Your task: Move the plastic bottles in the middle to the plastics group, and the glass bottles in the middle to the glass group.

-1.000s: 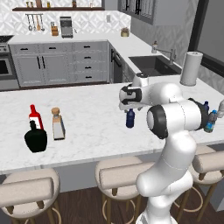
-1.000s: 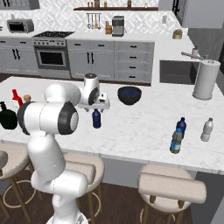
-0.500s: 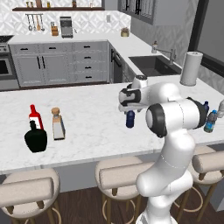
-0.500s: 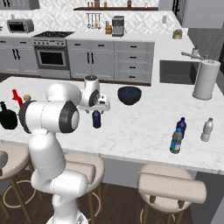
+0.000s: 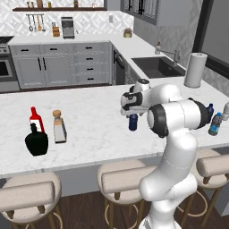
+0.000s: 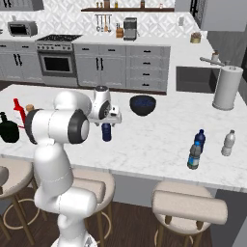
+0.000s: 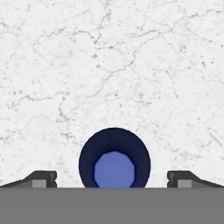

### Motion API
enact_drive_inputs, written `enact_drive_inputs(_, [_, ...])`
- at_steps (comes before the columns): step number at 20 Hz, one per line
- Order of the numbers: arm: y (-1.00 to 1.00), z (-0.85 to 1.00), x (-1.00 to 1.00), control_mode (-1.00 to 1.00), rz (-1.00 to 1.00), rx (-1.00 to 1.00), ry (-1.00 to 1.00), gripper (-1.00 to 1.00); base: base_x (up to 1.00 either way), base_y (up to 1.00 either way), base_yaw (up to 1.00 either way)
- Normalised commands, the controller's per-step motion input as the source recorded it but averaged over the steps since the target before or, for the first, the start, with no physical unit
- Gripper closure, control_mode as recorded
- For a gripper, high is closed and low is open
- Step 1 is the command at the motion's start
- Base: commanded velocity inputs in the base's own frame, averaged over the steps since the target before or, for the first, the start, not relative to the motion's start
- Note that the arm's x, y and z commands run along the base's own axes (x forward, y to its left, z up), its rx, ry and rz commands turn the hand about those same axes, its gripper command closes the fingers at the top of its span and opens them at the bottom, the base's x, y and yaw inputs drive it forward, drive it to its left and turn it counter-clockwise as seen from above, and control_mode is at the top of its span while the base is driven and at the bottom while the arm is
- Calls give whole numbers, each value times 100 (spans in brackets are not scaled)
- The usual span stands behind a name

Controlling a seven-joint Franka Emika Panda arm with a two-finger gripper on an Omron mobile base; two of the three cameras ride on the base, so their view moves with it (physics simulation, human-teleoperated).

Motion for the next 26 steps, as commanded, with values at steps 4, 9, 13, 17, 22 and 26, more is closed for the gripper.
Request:
enact_drive_inputs(4, [0, -11, 9, -100, 0, 0, 0, -100, 0, 0, 0])
enact_drive_inputs(9, [0, -13, 1, -100, 0, 0, 0, -100, 0, 0, 0])
enact_drive_inputs(13, [0, -3, 0, -100, 0, 0, 0, -100, 0, 0, 0])
enact_drive_inputs(17, [0, -10, 0, -100, 0, 0, -13, -100, 0, 0, 0])
enact_drive_inputs(22, [0, -18, 0, -100, 0, 0, -4, -100, 0, 0, 0])
enact_drive_inputs(26, [0, -5, 0, -100, 0, 0, 0, 100, 0, 0, 0])
